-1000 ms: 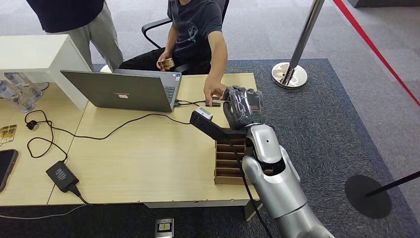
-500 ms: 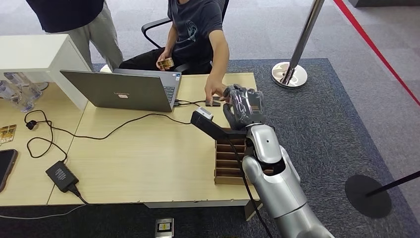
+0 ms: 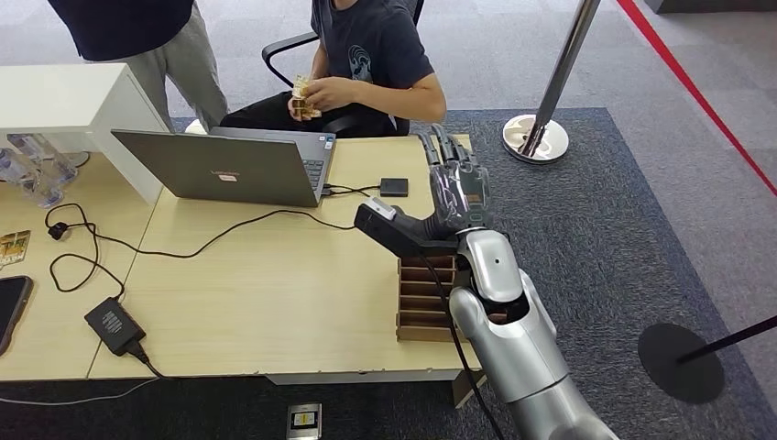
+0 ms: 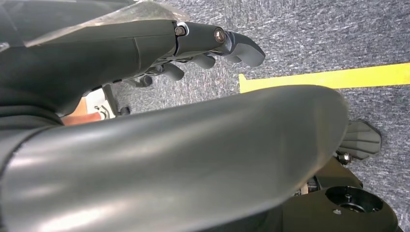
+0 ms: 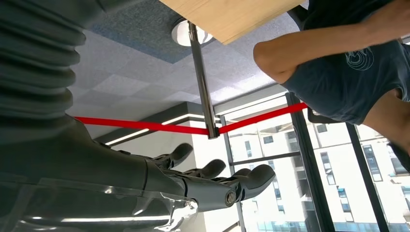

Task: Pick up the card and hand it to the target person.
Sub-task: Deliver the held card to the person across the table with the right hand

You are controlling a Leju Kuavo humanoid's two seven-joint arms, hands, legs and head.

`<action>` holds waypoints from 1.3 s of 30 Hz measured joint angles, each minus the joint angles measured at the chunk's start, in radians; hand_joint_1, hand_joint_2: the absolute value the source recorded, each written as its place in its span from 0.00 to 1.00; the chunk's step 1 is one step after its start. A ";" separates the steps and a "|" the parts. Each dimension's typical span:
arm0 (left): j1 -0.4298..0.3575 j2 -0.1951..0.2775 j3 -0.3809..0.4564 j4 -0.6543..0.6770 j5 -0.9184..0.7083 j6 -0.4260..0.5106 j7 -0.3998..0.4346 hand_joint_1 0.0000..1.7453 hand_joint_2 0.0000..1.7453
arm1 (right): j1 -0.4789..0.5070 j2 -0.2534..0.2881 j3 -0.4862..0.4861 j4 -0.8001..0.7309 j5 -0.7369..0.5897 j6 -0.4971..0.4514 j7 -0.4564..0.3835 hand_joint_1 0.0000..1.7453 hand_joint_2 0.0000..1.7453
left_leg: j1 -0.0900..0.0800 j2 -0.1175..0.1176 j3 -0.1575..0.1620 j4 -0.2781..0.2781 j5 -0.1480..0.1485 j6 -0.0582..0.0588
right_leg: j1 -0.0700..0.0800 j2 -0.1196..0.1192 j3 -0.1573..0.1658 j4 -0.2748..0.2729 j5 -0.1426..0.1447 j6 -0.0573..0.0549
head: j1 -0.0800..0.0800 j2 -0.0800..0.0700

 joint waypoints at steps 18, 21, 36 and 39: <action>0.000 0.000 0.000 0.000 0.001 0.001 0.000 0.00 0.00 | 0.002 0.008 -0.006 -0.001 0.003 -0.005 -0.003 0.00 0.00 | 0.000 0.000 0.000 0.000 0.000 0.000 | 0.000 0.000 0.000 0.000 0.000 0.000 | 0.000 0.000; 0.000 0.000 0.000 0.000 0.001 0.001 0.000 0.00 0.00 | 0.002 0.008 -0.006 -0.001 0.004 -0.007 -0.003 0.00 0.00 | 0.000 0.000 0.000 0.000 0.000 0.000 | 0.000 0.000 0.000 0.000 0.000 0.000 | 0.000 0.000; 0.000 0.000 0.000 0.000 0.003 0.001 -0.002 0.00 0.00 | 0.064 -0.030 -0.064 -0.057 0.048 -0.039 0.048 0.00 0.00 | 0.000 0.000 0.000 0.000 0.000 0.000 | 0.000 0.000 0.000 -0.001 0.000 0.000 | 0.000 0.000; 0.001 0.000 0.000 0.000 0.003 0.001 -0.002 0.00 0.00 | 0.100 -0.050 -0.095 -0.085 0.059 -0.054 0.054 0.00 0.00 | 0.000 0.000 -0.001 0.000 -0.001 0.001 | 0.000 0.000 0.000 -0.001 0.000 0.000 | 0.000 0.000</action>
